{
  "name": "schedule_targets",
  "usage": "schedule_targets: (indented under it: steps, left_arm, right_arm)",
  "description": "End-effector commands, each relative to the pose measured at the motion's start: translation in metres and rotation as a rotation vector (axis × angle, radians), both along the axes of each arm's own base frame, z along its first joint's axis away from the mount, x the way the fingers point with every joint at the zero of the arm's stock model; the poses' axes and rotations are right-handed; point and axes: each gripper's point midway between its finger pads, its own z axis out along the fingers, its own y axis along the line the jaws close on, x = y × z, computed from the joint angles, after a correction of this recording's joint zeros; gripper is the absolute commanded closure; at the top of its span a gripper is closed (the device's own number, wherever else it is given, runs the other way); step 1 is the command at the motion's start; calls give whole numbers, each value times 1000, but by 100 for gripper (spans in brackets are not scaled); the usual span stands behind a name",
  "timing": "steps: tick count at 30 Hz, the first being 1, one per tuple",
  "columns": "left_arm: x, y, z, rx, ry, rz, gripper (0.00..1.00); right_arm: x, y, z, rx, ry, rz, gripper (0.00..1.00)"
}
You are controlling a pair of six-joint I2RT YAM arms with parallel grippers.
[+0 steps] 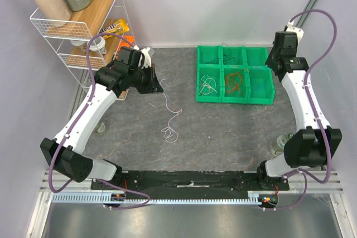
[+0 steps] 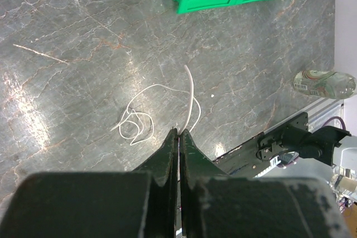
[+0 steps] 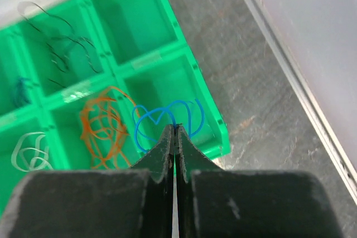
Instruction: Untangle the cables
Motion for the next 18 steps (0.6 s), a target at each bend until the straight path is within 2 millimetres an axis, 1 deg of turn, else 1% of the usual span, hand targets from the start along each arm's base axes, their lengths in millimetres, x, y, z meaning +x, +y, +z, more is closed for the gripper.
schedule_targets:
  steps: [1, 5, 8, 10, 11, 12, 13, 15, 16, 17, 18]
  left_arm:
    - [1, -3, 19, -25, -67, -38, 98]
    - [2, -3, 20, -24, -76, -38, 98]
    - [1, -3, 22, -28, -81, -39, 98]
    - [0, -3, 22, -29, -82, -40, 98]
    - [-1, -3, 23, -31, -85, -41, 98]
    - [-1, -3, 23, -31, -83, -41, 98]
    - [-2, -3, 22, -32, -80, -41, 98]
    - [-3, -3, 21, -39, -74, -41, 98]
    - [-4, -4, 21, -42, -67, -41, 98]
    - [-5, -5, 20, -46, -60, -41, 98]
    - [-5, -6, 20, -55, -52, -42, 98]
  right_arm:
    - [5, -17, -37, 49, 57, -54, 100]
    - [11, -22, -63, 83, 121, -62, 100]
    - [14, -14, -80, 115, 191, -21, 100]
    - [12, -12, -89, 126, 224, -22, 100]
    - [9, -12, -93, 125, 241, -25, 97]
    - [7, -12, -96, 126, 251, -19, 93]
    - [6, -11, -96, 121, 252, -7, 86]
    - [6, -6, -99, 120, 271, 41, 69]
    - [6, -4, -100, 119, 283, 61, 58]
    - [7, -3, -100, 123, 292, 72, 49]
    - [6, -1, -102, 126, 307, 80, 43]
